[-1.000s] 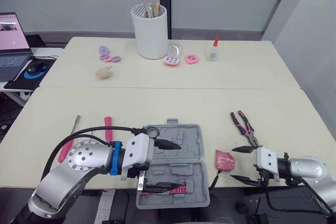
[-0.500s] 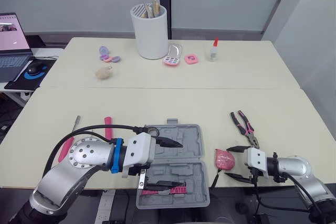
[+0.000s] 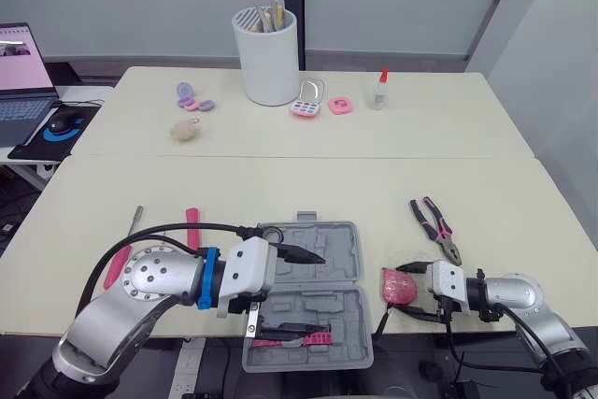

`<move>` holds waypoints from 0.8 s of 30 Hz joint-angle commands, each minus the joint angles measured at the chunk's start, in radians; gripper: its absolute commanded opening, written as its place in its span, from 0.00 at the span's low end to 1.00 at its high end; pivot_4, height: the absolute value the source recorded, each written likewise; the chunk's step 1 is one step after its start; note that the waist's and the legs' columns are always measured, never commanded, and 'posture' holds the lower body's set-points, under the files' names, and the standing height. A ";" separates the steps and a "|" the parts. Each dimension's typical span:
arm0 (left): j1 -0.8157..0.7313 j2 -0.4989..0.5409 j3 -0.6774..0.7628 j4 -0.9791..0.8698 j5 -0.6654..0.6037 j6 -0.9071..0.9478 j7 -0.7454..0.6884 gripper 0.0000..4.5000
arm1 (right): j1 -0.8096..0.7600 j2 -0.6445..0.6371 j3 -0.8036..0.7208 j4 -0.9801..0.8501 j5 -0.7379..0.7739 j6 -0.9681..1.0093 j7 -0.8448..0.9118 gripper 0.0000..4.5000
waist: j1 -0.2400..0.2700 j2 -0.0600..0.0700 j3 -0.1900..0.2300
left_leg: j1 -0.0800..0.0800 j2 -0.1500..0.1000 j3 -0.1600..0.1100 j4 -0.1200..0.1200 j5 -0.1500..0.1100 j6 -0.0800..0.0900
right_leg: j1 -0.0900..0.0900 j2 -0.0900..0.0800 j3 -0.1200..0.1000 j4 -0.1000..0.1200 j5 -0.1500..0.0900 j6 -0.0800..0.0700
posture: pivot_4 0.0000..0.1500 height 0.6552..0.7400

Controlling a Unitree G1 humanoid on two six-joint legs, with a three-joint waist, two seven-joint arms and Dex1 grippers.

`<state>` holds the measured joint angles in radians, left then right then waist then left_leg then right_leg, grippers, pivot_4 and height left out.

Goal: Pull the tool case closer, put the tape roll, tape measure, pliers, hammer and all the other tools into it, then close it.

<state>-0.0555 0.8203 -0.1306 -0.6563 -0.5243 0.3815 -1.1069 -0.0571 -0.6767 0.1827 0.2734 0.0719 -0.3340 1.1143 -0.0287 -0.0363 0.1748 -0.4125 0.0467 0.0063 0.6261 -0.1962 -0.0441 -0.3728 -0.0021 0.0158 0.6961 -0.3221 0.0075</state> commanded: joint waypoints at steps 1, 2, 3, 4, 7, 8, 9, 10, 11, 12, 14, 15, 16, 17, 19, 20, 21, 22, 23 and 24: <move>-0.003 -0.003 0.006 -0.003 0.001 -0.022 -0.004 1.00 | 0.011 -0.026 -0.024 -0.041 0.034 0.001 0.020 0.70 | 0.000 0.000 0.000 | 0.000 0.000 0.000 0.000 0.000 0.000 | 0.000 0.000 0.000 0.000 0.000 0.000 | 1.00 1.00; -0.002 -0.005 0.011 0.004 0.005 -0.030 -0.003 1.00 | 0.013 -0.039 -0.027 -0.060 0.034 0.006 0.026 0.70 | 0.000 0.000 0.000 | 0.000 0.000 0.000 0.000 0.000 0.000 | 0.000 0.000 0.000 0.000 0.000 0.000 | 1.00 1.00; 0.000 -0.009 0.018 0.014 0.008 -0.040 -0.001 1.00 | 0.014 -0.054 -0.027 -0.087 0.039 0.022 0.037 0.70 | 0.000 0.001 0.000 | 0.000 0.000 0.000 0.000 0.000 0.000 | 0.000 0.000 0.000 0.000 0.000 0.000 | 1.00 1.00; 0.004 -0.019 0.034 0.026 0.001 -0.049 0.008 1.00 | 0.015 -0.074 -0.028 -0.129 0.045 0.058 0.051 0.70 | 0.000 0.001 0.000 | 0.000 0.000 0.000 0.000 0.000 0.000 | 0.000 0.000 0.000 0.000 0.000 0.000 | 1.00 1.00; 0.020 -0.032 0.088 0.060 -0.011 -0.080 0.019 1.00 | -0.011 -0.127 -0.022 -0.269 0.051 0.196 0.067 0.70 | -0.001 0.002 0.001 | 0.000 0.000 0.000 0.000 0.000 0.000 | 0.000 0.000 0.000 0.000 0.000 0.000 | 1.00 1.00; 0.029 -0.032 0.114 0.072 -0.020 -0.084 0.020 1.00 | -0.044 -0.137 -0.018 -0.326 0.047 0.282 0.056 0.70 | -0.004 0.002 0.001 | 0.000 0.001 0.000 0.000 0.000 0.000 | 0.000 0.000 0.000 0.000 0.000 0.001 | 1.00 1.00; 0.037 -0.029 0.137 0.081 -0.031 -0.078 0.022 1.00 | -0.083 -0.146 -0.006 -0.374 0.032 0.357 0.054 0.70 | -0.006 0.002 0.001 | 0.001 0.001 0.000 0.000 0.000 0.000 | 0.000 0.000 0.001 0.001 0.000 0.001 | 1.00 1.00; 0.044 -0.025 0.157 0.086 -0.043 -0.069 0.022 1.00 | -0.122 -0.154 0.010 -0.413 0.012 0.422 0.056 0.70 | -0.008 0.002 0.001 | 0.001 0.002 0.000 0.000 0.000 0.000 | 0.000 -0.001 0.001 0.001 0.000 0.001 | 1.00 1.00; 0.049 -0.017 0.176 0.089 -0.056 -0.050 0.026 1.00 | -0.171 -0.147 0.031 -0.443 -0.018 0.492 0.044 0.70 | -0.007 0.002 0.001 | 0.002 0.002 0.000 0.000 0.000 0.000 | 0.000 -0.001 0.001 0.001 0.000 0.001 | 1.00 1.00; 0.052 -0.010 0.191 0.091 -0.066 -0.030 0.032 1.00 | -0.217 -0.138 0.053 -0.466 -0.039 0.545 0.039 0.70 | -0.007 0.002 0.001 | 0.002 0.002 0.000 0.000 0.000 0.000 | 0.000 -0.001 0.001 0.001 -0.001 0.001 | 1.00 1.00; 0.054 -0.002 0.213 0.103 -0.076 -0.015 0.033 1.00 | -0.304 -0.123 0.111 -0.505 -0.081 0.630 0.051 0.70 | -0.002 0.002 0.001 | 0.002 0.002 -0.001 0.000 0.000 0.000 | 0.000 0.000 0.000 0.001 -0.001 0.001 | 1.00 1.00; 0.056 0.001 0.222 0.109 -0.078 -0.017 0.027 1.00 | -0.339 -0.114 0.141 -0.519 -0.099 0.666 0.058 0.70 | 0.000 0.002 0.001 | 0.002 0.002 -0.001 0.000 0.000 0.000 | 0.000 -0.001 0.000 0.001 -0.001 0.000 | 1.00 1.00; 0.057 0.003 0.230 0.116 -0.080 -0.015 0.025 1.00 | -0.375 -0.096 0.174 -0.526 -0.120 0.701 0.056 0.70 | 0.000 0.002 0.001 | 0.001 0.001 -0.001 0.000 0.000 -0.001 | 0.000 -0.001 0.000 0.001 -0.001 0.000 | 1.00 1.00; 0.057 0.005 0.234 0.124 -0.078 -0.016 0.021 1.00 | -0.410 -0.074 0.209 -0.524 -0.146 0.726 0.052 0.70 | 0.000 0.002 0.001 | 0.001 0.001 -0.001 0.000 -0.001 -0.001 | -0.001 -0.001 0.000 0.001 -0.001 0.000 | 1.00 1.00; 0.054 0.005 0.238 0.132 -0.078 -0.014 0.021 1.00 | -0.455 -0.047 0.261 -0.508 -0.190 0.745 0.044 0.70 | 0.000 0.002 0.001 | 0.000 0.000 -0.001 0.000 -0.001 -0.001 | -0.001 -0.001 0.000 0.001 0.000 -0.001 | 1.00 1.00; 0.055 0.006 0.240 0.135 -0.080 -0.012 0.021 1.00 | -0.473 -0.039 0.287 -0.497 -0.213 0.750 0.046 0.70 | 0.002 0.002 0.001 | -0.001 0.000 -0.001 0.001 -0.001 -0.001 | -0.002 -0.001 0.000 0.001 0.000 -0.001 | 1.00 1.00; 0.058 0.007 0.243 0.138 -0.082 -0.009 0.022 1.00 | -0.488 -0.030 0.308 -0.486 -0.232 0.754 0.044 0.70 | 0.004 0.002 0.001 | -0.002 0.000 -0.001 0.001 -0.001 -0.001 | -0.002 -0.001 -0.001 0.001 0.000 -0.001 | 1.00 1.00; 0.063 0.006 0.247 0.142 -0.084 -0.006 0.025 1.00 | -0.503 -0.017 0.326 -0.474 -0.249 0.763 0.038 0.70 | 0.005 0.002 0.001 | -0.002 0.000 -0.001 0.001 -0.001 -0.001 | -0.002 -0.001 -0.001 0.000 0.000 -0.001 | 1.00 1.00; 0.068 0.005 0.251 0.145 -0.087 -0.002 0.028 1.00 | -0.514 -0.007 0.339 -0.466 -0.257 0.777 0.039 0.70 | 0.005 0.002 0.001 | -0.003 -0.001 -0.001 0.001 -0.001 -0.001 | -0.002 -0.001 -0.001 0.000 0.000 -0.001 | 1.00 1.00; 0.076 0.003 0.261 0.154 -0.091 0.005 0.034 1.00 | -0.532 0.011 0.357 -0.449 -0.275 0.780 0.029 0.70 | 0.003 0.002 0.001 | -0.003 -0.001 -0.001 0.002 -0.001 -0.001 | -0.002 -0.001 -0.001 0.000 0.000 -0.002 | 1.00 1.00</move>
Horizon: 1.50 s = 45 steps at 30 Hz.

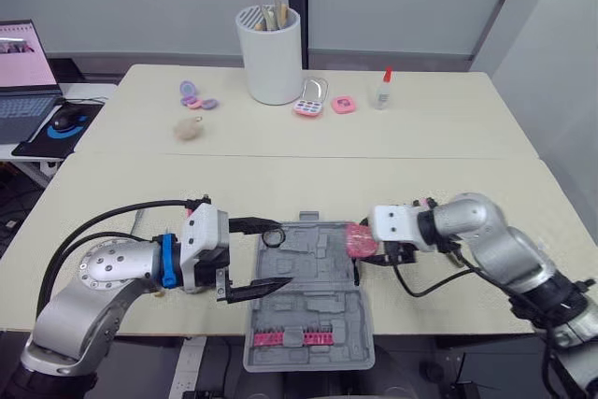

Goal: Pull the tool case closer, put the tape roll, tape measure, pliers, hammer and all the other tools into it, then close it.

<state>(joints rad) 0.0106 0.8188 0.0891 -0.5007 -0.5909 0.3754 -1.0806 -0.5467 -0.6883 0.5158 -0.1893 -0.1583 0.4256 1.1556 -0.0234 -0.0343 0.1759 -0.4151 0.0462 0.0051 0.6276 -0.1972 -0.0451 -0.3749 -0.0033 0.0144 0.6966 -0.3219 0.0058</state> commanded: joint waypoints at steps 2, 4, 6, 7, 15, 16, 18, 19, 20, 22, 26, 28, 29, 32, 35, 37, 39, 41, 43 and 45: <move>0.016 0.005 0.053 0.011 -0.019 0.010 0.010 1.00 | -0.066 0.044 0.049 0.046 -0.073 0.013 -0.020 0.70 | -0.003 0.000 0.000 | 0.000 0.001 0.000 0.000 0.000 0.000 | 0.000 0.000 0.000 0.000 0.000 0.000 | 1.00 1.00; 0.016 0.002 0.061 0.019 -0.014 0.013 0.018 1.00 | -0.080 0.055 0.064 0.078 -0.098 -0.006 -0.026 0.70 | -0.004 0.000 0.000 | 0.000 0.002 -0.001 0.000 0.000 0.000 | -0.001 0.000 0.000 0.001 0.000 0.000 | 1.00 1.00; 0.011 0.004 0.060 0.027 -0.011 0.012 0.017 1.00 | -0.096 0.077 0.069 0.117 -0.105 -0.017 -0.035 0.70 | -0.005 0.000 0.000 | 0.000 0.002 -0.001 0.000 0.000 0.000 | -0.001 0.000 0.000 0.001 0.000 0.000 | 1.00 1.00; 0.008 0.006 0.057 0.029 -0.007 0.009 0.014 1.00 | -0.104 0.087 0.074 0.139 -0.112 -0.028 -0.037 0.70 | -0.005 0.000 0.000 | 0.000 0.002 -0.001 0.000 0.000 0.000 | -0.001 0.000 0.000 0.001 0.000 0.000 | 1.00 1.00; 0.013 0.013 0.059 0.029 0.012 -0.015 -0.002 1.00 | -0.142 0.161 0.102 0.259 -0.151 -0.089 -0.050 0.70 | -0.006 0.000 0.000 | 0.000 0.002 -0.001 0.000 0.000 0.000 | -0.001 0.000 0.000 0.001 0.000 -0.001 | 1.00 1.00; 0.013 0.013 0.061 0.029 0.013 -0.015 -0.003 1.00 | -0.145 0.167 0.106 0.267 -0.155 -0.097 -0.048 0.70 | -0.006 0.000 0.000 | 0.000 0.002 -0.001 0.000 0.000 0.000 | -0.001 0.000 0.000 0.001 0.000 -0.001 | 1.00 1.00; 0.013 0.012 0.062 0.029 0.017 -0.019 -0.004 1.00 | -0.148 0.178 0.109 0.277 -0.158 -0.104 -0.043 0.70 | -0.006 0.000 0.000 | 0.000 0.002 0.000 0.000 0.000 0.000 | -0.001 0.000 0.000 0.001 0.000 -0.001 | 1.00 1.00; 0.016 0.012 0.063 0.027 0.020 -0.021 -0.003 1.00 | -0.148 0.187 0.110 0.283 -0.160 -0.102 -0.045 0.70 | -0.006 0.000 0.000 | 0.000 0.002 0.000 0.000 0.000 0.000 | -0.001 0.000 0.000 0.001 0.000 -0.001 | 1.00 1.00; 0.019 0.012 0.064 0.025 0.021 -0.022 -0.002 1.00 | -0.150 0.195 0.113 0.291 -0.163 -0.105 -0.048 0.70 | -0.006 0.000 0.000 | 0.000 0.002 -0.001 0.000 0.000 0.000 | -0.001 0.000 0.000 0.001 0.000 -0.001 | 1.00 1.00; 0.024 0.012 0.065 0.021 0.021 -0.023 -0.001 1.00 | -0.152 0.210 0.116 0.305 -0.171 -0.111 -0.054 0.70 | -0.006 0.000 0.000 | 0.000 0.002 -0.001 0.000 0.000 0.000 | -0.001 0.000 0.000 0.001 0.000 -0.001 | 1.00 1.00; 0.033 0.013 0.068 0.018 0.021 -0.025 0.000 1.00 | -0.152 0.218 0.115 0.322 -0.186 -0.132 -0.051 0.70 | -0.006 0.000 0.000 | 0.000 0.002 -0.001 0.000 0.000 0.000 | -0.001 0.000 0.000 0.001 0.000 -0.001 | 1.00 1.00; 0.035 0.014 0.068 0.019 0.023 -0.027 0.001 1.00 | -0.153 0.215 0.118 0.332 -0.196 -0.150 -0.053 0.70 | -0.006 0.000 0.000 | 0.000 0.002 0.000 0.000 0.000 0.000 | -0.001 0.000 0.000 0.001 0.000 -0.001 | 1.00 1.00; 0.034 0.013 0.067 0.020 0.024 -0.028 0.002 1.00 | -0.153 0.216 0.117 0.336 -0.198 -0.158 -0.056 0.70 | -0.006 0.000 0.000 | 0.000 0.002 -0.001 0.000 0.000 0.000 | -0.001 0.000 0.000 0.001 0.000 -0.001 | 1.00 1.00; 0.031 0.012 0.061 0.022 0.027 -0.028 0.003 1.00 | -0.151 0.215 0.108 0.332 -0.197 -0.172 -0.055 0.90 | -0.007 0.000 0.000 | 0.000 0.002 -0.001 0.000 0.000 0.000 | -0.001 0.000 0.000 0.001 0.000 -0.001 | 1.00 1.00; 0.029 0.011 0.057 0.024 0.029 -0.029 0.003 1.00 | -0.158 0.210 0.085 0.303 -0.193 -0.173 -0.057 0.99 | -0.007 0.000 0.000 | 0.000 0.002 0.000 0.000 0.000 0.000 | -0.002 0.000 0.000 0.001 0.000 -0.001 | 1.00 1.00; 0.026 0.009 0.053 0.026 0.031 -0.029 0.002 1.00 | -0.159 0.193 0.066 0.261 -0.180 -0.162 -0.036 0.99 | -0.006 0.000 0.000 | 0.000 0.002 0.000 0.000 0.000 0.000 | -0.002 0.000 0.000 0.001 0.000 -0.001 | 1.00 1.00; 0.024 0.008 0.050 0.027 0.032 -0.030 0.001 1.00 | -0.150 0.171 0.043 0.204 -0.153 -0.141 -0.003 0.99 | -0.005 0.001 0.000 | 0.000 0.002 -0.001 0.000 0.000 0.000 | -0.002 0.000 0.000 0.001 0.000 -0.001 | 1.00 1.00; 0.022 0.006 0.047 0.029 0.033 -0.031 0.000 1.00 | -0.142 0.151 0.026 0.160 -0.133 -0.126 0.016 0.99 | -0.005 0.001 0.000 | 0.000 0.002 -0.001 0.000 0.000 0.000 | -0.001 0.000 0.000 0.001 0.000 -0.001 | 1.00 1.00; 0.016 0.005 0.045 0.032 0.035 -0.031 -0.002 1.00 | -0.126 0.128 -0.003 0.105 -0.099 -0.099 0.040 0.99 | -0.005 0.000 0.000 | 0.000 0.002 -0.001 0.000 0.000 0.000 | -0.001 -0.001 0.000 0.001 0.000 -0.001 | 1.00 1.00; 0.010 0.004 0.043 0.036 0.037 -0.032 -0.005 1.00 | -0.109 0.113 -0.032 0.063 -0.063 -0.082 0.050 0.99 | -0.005 0.000 0.000 | 0.000 0.002 -0.001 0.000 0.000 0.000 | -0.001 -0.001 0.000 0.001 0.000 -0.001 | 1.00 1.00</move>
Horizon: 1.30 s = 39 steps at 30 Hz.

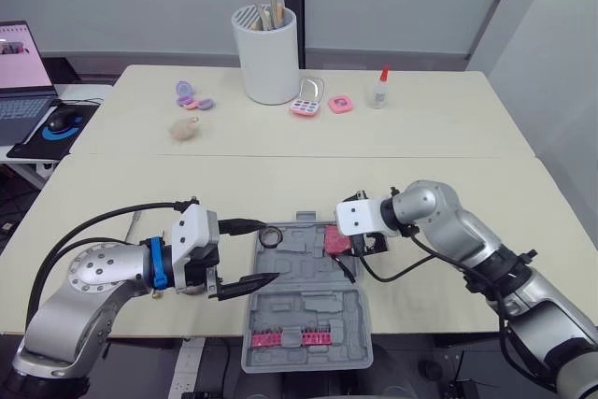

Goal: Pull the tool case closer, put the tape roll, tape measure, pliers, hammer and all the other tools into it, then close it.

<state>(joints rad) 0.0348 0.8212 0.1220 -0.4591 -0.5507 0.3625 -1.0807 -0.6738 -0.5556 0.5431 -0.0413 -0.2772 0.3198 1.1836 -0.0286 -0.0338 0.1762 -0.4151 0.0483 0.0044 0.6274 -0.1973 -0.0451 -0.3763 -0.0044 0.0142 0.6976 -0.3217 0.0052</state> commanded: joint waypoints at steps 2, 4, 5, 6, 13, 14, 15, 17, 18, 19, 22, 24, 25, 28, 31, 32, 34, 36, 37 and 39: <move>-0.020 0.002 0.009 -0.003 -0.003 -0.020 -0.009 1.00 | 0.041 -0.017 -0.093 -0.105 0.099 0.017 0.013 0.99 | -0.001 0.000 0.000 | 0.000 0.000 0.000 0.000 0.000 0.000 | 0.000 0.000 0.000 0.000 0.000 0.000 | 1.00 1.00; -0.027 0.004 0.009 -0.002 -0.006 -0.019 -0.015 1.00 | 0.080 -0.006 -0.138 -0.120 0.163 -0.004 0.002 0.99 | -0.001 0.000 0.000 | 0.000 0.000 0.000 0.000 0.000 0.000 | 0.000 0.000 0.000 0.000 0.000 0.000 | 1.00 1.00; -0.032 0.005 0.008 -0.002 -0.008 -0.019 -0.019 1.00 | 0.103 0.006 -0.166 -0.123 0.197 -0.011 -0.011 0.99 | -0.001 0.000 0.000 | 0.000 0.000 0.000 0.000 0.000 0.000 | 0.000 0.000 0.000 0.000 0.000 0.000 | 1.00 1.00; -0.037 0.006 0.007 -0.002 -0.009 -0.019 -0.022 1.00 | 0.126 0.019 -0.194 -0.117 0.227 -0.051 -0.031 0.99 | -0.001 0.000 0.000 | 0.000 0.000 0.000 0.000 0.000 0.000 | 0.000 0.000 0.000 0.000 0.000 0.000 | 1.00 1.00; -0.063 0.008 0.002 0.008 -0.007 -0.012 -0.038 1.00 | 0.205 0.055 -0.272 -0.063 0.321 -0.146 -0.096 0.78 | -0.001 0.000 0.000 | 0.000 0.000 0.001 0.000 0.000 0.000 | 0.000 0.000 0.000 0.000 0.000 0.000 | 1.00 1.00; -0.066 0.008 0.000 0.009 -0.007 -0.011 -0.040 1.00 | 0.215 0.056 -0.270 -0.052 0.318 -0.163 -0.105 0.69 | -0.001 0.000 0.000 | 0.000 0.000 0.000 0.000 0.000 0.000 | 0.000 0.000 0.000 0.000 0.000 0.000 | 1.00 1.00; -0.069 0.009 -0.001 0.010 -0.007 -0.010 -0.041 1.00 | 0.229 0.057 -0.269 -0.043 0.316 -0.180 -0.114 0.62 | -0.001 0.000 0.000 | 0.000 0.000 0.000 0.000 0.000 0.000 | 0.000 0.000 0.000 0.000 0.000 0.000 | 1.00 1.00; -0.075 0.009 -0.004 0.016 -0.003 -0.012 -0.045 1.00 | 0.256 0.063 -0.265 -0.025 0.311 -0.211 -0.139 0.50 | 0.000 0.000 0.000 | 0.000 0.000 0.000 0.000 0.000 0.000 | 0.000 0.000 0.000 0.000 0.000 0.000 | 1.00 1.00; -0.076 0.009 -0.004 0.018 0.000 -0.013 -0.047 1.00 | 0.267 0.066 -0.262 -0.015 0.305 -0.228 -0.151 0.45 | 0.000 0.000 0.000 | 0.000 0.000 0.001 0.000 0.000 0.000 | 0.000 0.000 0.000 0.000 0.000 0.000 | 1.00 1.00; -0.079 0.009 -0.005 0.020 0.002 -0.013 -0.048 1.00 | 0.279 0.069 -0.259 -0.004 0.299 -0.243 -0.163 0.41 | -0.001 0.000 0.000 | 0.000 0.000 0.001 0.000 0.000 0.000 | 0.000 0.000 0.000 0.000 0.000 0.000 | 1.00 1.00; -0.089 0.009 -0.008 0.026 0.004 -0.011 -0.050 1.00 | 0.308 0.075 -0.252 0.013 0.290 -0.268 -0.189 0.31 | -0.002 0.000 0.000 | 0.000 0.000 0.001 0.000 0.000 0.000 | 0.000 0.001 0.000 0.000 0.000 0.000 | 1.00 1.00; -0.096 0.009 -0.011 0.031 0.006 -0.011 -0.052 1.00 | 0.320 0.081 -0.248 0.020 0.289 -0.276 -0.202 0.31 | -0.002 0.000 0.000 | 0.000 0.000 0.001 0.000 0.000 0.000 | 0.000 0.001 0.000 0.000 0.000 0.000 | 1.00 1.00; -0.098 0.008 -0.013 0.034 0.008 -0.013 -0.053 1.00 | 0.327 0.090 -0.247 0.030 0.294 -0.283 -0.209 0.31 | -0.002 0.000 0.000 | 0.000 0.000 0.001 0.000 0.000 0.000 | 0.000 0.001 0.000 0.000 0.000 0.000 | 1.00 1.00; -0.102 0.007 -0.019 0.037 0.014 -0.016 -0.055 1.00 | 0.337 0.102 -0.239 0.068 0.285 -0.313 -0.223 0.31 | -0.001 0.000 0.000 | 0.000 0.000 0.001 0.000 0.000 0.000 | 0.000 0.001 0.000 0.000 0.000 0.000 | 1.00 1.00; -0.102 0.005 -0.024 0.033 0.015 -0.015 -0.053 1.00 | 0.338 0.124 -0.230 0.165 0.249 -0.336 -0.274 0.31 | -0.001 0.000 0.000 | 0.000 0.000 0.001 0.000 0.000 0.000 | 0.000 0.001 0.001 0.000 0.000 0.000 | 1.00 1.00; -0.101 0.005 -0.025 0.033 0.016 -0.016 -0.053 1.00 | 0.337 0.131 -0.228 0.197 0.238 -0.348 -0.291 0.31 | -0.001 0.000 0.000 | 0.000 -0.001 0.001 0.000 0.000 0.000 | 0.000 0.001 0.001 0.000 0.000 0.000 | 1.00 1.00; -0.101 0.006 -0.026 0.034 0.018 -0.018 -0.055 1.00 | 0.338 0.146 -0.233 0.248 0.233 -0.357 -0.313 0.31 | -0.001 0.000 0.000 | 0.000 -0.001 0.001 0.000 0.000 0.000 | 0.000 0.001 0.001 0.000 0.000 0.000 | 1.00 1.00; -0.103 0.009 -0.021 0.035 0.017 -0.017 -0.057 1.00 | 0.339 0.164 -0.242 0.293 0.242 -0.355 -0.327 0.31 | -0.002 0.000 0.000 | 0.000 0.000 0.001 0.000 0.000 0.000 | 0.000 0.001 0.001 0.000 0.000 0.000 | 1.00 1.00; -0.103 0.010 -0.019 0.036 0.017 -0.016 -0.057 1.00 | 0.338 0.172 -0.246 0.316 0.246 -0.356 -0.335 0.31 | -0.002 0.000 0.000 | 0.000 0.000 0.001 0.000 0.000 0.000 | 0.001 0.001 0.001 0.000 0.000 0.000 | 1.00 1.00; -0.102 0.011 -0.017 0.035 0.018 -0.016 -0.056 1.00 | 0.338 0.182 -0.250 0.349 0.248 -0.362 -0.341 0.31 | -0.002 0.000 0.000 | 0.001 0.000 0.001 0.000 0.000 0.000 | 0.001 0.001 0.001 0.000 0.000 0.000 | 1.00 1.00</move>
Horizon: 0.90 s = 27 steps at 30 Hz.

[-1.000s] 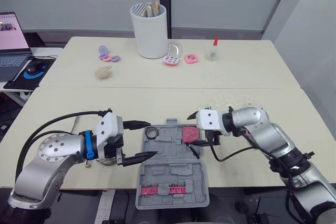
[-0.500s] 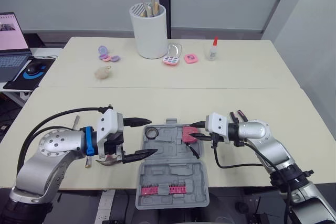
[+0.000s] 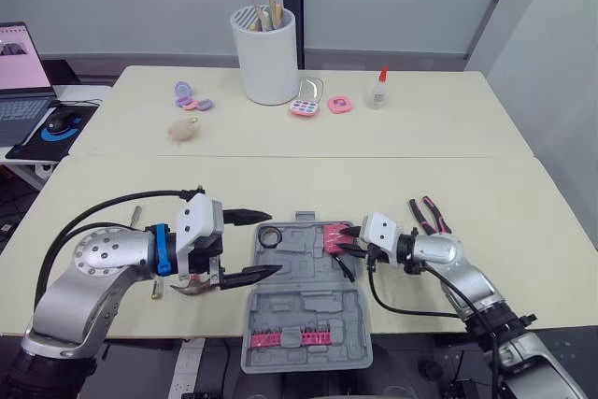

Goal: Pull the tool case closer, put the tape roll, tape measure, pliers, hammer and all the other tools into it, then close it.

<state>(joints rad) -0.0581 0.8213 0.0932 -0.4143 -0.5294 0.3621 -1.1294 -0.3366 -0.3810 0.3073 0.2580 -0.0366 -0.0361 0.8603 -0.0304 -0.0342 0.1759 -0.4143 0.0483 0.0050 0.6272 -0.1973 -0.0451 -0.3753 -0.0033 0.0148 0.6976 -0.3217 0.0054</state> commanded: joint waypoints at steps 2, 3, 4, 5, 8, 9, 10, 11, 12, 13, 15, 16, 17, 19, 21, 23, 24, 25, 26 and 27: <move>-0.004 0.011 0.013 -0.015 -0.003 -0.016 -0.006 1.00 | 0.001 0.014 -0.013 0.068 0.013 0.007 -0.011 0.31 | 0.000 0.000 0.000 | 0.001 0.000 0.000 0.000 0.000 0.000 | 0.000 0.000 0.000 0.000 0.000 0.000 | 1.00 1.00; -0.001 0.010 0.014 -0.016 -0.003 -0.016 -0.005 1.00 | 0.001 0.016 -0.012 0.074 0.016 0.011 -0.009 0.31 | 0.000 0.000 0.000 | 0.001 0.000 0.000 0.000 0.000 0.000 | 0.001 0.000 0.000 0.000 0.000 0.000 | 1.00 1.00; 0.001 0.010 0.014 -0.017 -0.003 -0.016 -0.004 1.00 | 0.001 0.019 -0.011 0.082 0.020 0.023 -0.008 0.31 | -0.001 0.000 0.000 | 0.001 0.000 0.000 0.000 0.000 0.000 | 0.001 0.000 0.000 0.000 0.000 0.000 | 1.00 1.00; 0.004 0.010 0.014 -0.018 -0.002 -0.017 -0.003 1.00 | 0.000 0.022 -0.011 0.090 0.023 0.039 -0.003 0.31 | -0.001 0.000 0.000 | 0.001 0.000 0.000 0.000 0.000 0.000 | 0.001 0.000 0.000 0.000 0.000 0.000 | 1.00 1.00; 0.008 0.010 0.015 -0.019 -0.002 -0.015 0.000 1.00 | -0.003 0.020 -0.003 0.111 0.015 0.049 0.005 0.31 | -0.001 0.000 0.000 | 0.003 0.000 0.000 0.000 0.000 0.000 | 0.002 0.000 0.000 0.000 0.000 0.000 | 1.00 1.00; 0.011 0.010 0.016 -0.020 -0.002 -0.016 0.000 1.00 | -0.003 0.018 0.000 0.114 0.012 0.048 0.009 0.31 | -0.001 0.000 -0.001 | 0.003 0.000 0.000 0.000 0.000 0.000 | 0.002 0.000 0.001 0.000 0.000 0.000 | 1.00 1.00; 0.013 0.011 0.018 -0.020 -0.002 -0.016 0.000 1.00 | -0.003 0.017 0.001 0.116 0.013 0.049 0.014 0.31 | -0.001 0.000 -0.001 | 0.004 0.000 0.001 0.000 0.000 0.000 | 0.003 0.000 0.001 0.000 0.000 0.000 | 1.00 1.00; 0.015 0.011 0.018 -0.020 -0.002 -0.016 -0.001 1.00 | -0.003 0.017 0.001 0.116 0.017 0.053 0.021 0.31 | -0.001 0.000 -0.001 | 0.004 0.000 0.001 -0.001 0.000 0.000 | 0.003 0.000 0.001 0.000 0.000 0.000 | 1.00 1.00; 0.017 0.011 0.019 -0.020 -0.001 -0.017 0.000 1.00 | -0.002 0.017 0.000 0.115 0.020 0.055 0.026 0.31 | -0.001 0.000 -0.001 | 0.004 0.000 0.001 -0.001 0.000 0.000 | 0.003 0.000 0.001 0.000 0.000 0.000 | 1.00 1.00; 0.021 0.011 0.019 -0.020 0.000 -0.019 0.000 1.00 | -0.002 0.018 -0.001 0.110 0.023 0.060 0.029 0.31 | -0.001 0.000 -0.001 | 0.004 0.000 0.001 -0.001 0.000 0.000 | 0.003 0.000 0.001 0.000 0.000 0.000 | 1.00 1.00; 0.026 0.010 0.020 -0.021 0.001 -0.021 0.001 1.00 | -0.002 0.019 -0.004 0.098 0.031 0.070 0.038 0.31 | -0.001 0.000 -0.001 | 0.004 0.000 0.001 -0.001 0.000 0.000 | 0.003 0.000 0.001 0.000 0.000 0.000 | 1.00 1.00; 0.028 0.009 0.021 -0.022 0.001 -0.022 0.002 1.00 | -0.002 0.018 -0.003 0.094 0.032 0.073 0.042 0.31 | -0.001 0.000 -0.001 | 0.004 0.000 0.001 -0.001 0.000 0.000 | 0.003 0.000 0.001 0.000 0.000 0.000 | 1.00 1.00; 0.029 0.008 0.021 -0.022 0.001 -0.022 0.004 1.00 | -0.003 0.017 -0.001 0.091 0.032 0.075 0.045 0.31 | 0.000 0.000 -0.001 | 0.004 0.000 0.001 -0.001 0.000 0.000 | 0.003 0.000 0.001 0.000 0.000 0.000 | 1.00 1.00; 0.030 0.007 0.022 -0.023 0.001 -0.023 0.007 1.00 | -0.006 0.017 0.000 0.089 0.034 0.078 0.048 0.31 | 0.000 0.000 -0.001 | 0.004 0.000 0.001 -0.001 0.000 0.000 | 0.003 -0.001 0.001 0.000 0.000 0.000 | 1.00 1.00; 0.029 0.006 0.021 -0.022 0.002 -0.023 0.009 1.00 | -0.010 0.017 0.000 0.093 0.033 0.076 0.047 0.31 | 0.000 0.000 -0.001 | 0.004 0.000 0.001 -0.001 0.000 0.000 | 0.003 -0.001 0.001 0.000 0.000 0.000 | 1.00 1.00; 0.026 0.005 0.020 -0.019 0.003 -0.023 0.011 1.00 | -0.016 0.015 0.000 0.097 0.035 0.073 0.050 0.31 | 0.000 0.000 -0.001 | 0.004 0.000 0.001 -0.001 0.000 0.000 | 0.003 -0.001 0.001 0.000 0.000 0.000 | 1.00 1.00; 0.025 0.005 0.020 -0.018 0.004 -0.024 0.012 1.00 | -0.019 0.015 -0.002 0.099 0.037 0.067 0.052 0.31 | 0.000 0.000 -0.001 | 0.004 0.000 0.001 -0.001 0.000 0.000 | 0.003 -0.001 0.001 0.000 0.000 0.000 | 1.00 1.00; 0.025 0.004 0.021 -0.016 0.004 -0.024 0.013 1.00 | -0.022 0.015 -0.006 0.097 0.045 0.061 0.056 0.31 | 0.000 0.000 -0.001 | 0.004 0.000 0.001 -0.001 0.000 0.000 | 0.003 0.000 0.001 0.000 0.000 0.000 | 1.00 1.00; 0.025 0.004 0.024 -0.014 0.003 -0.025 0.014 1.00 | -0.025 0.021 -0.019 0.089 0.062 0.061 0.057 0.31 | 0.000 0.000 -0.001 | 0.004 0.000 0.001 -0.001 0.000 0.000 | 0.003 0.000 0.001 0.000 0.000 0.000 | 1.00 1.00; 0.028 0.003 0.029 -0.013 0.001 -0.024 0.016 1.00 | -0.026 0.025 -0.031 0.075 0.082 0.067 0.060 0.31 | 0.000 0.000 -0.001 | 0.004 0.000 0.001 -0.001 0.000 0.000 | 0.003 0.000 0.001 0.000 0.000 0.000 | 1.00 1.00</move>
<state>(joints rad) -0.0263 0.8215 0.0936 -0.4139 -0.5252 0.3587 -1.1200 -0.3717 -0.3541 0.2881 0.3305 0.0282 0.0115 0.9034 -0.0307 -0.0347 0.1751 -0.4102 0.0487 0.0060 0.6261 -0.1973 -0.0452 -0.3725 -0.0038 0.0158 0.6974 -0.3218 0.0054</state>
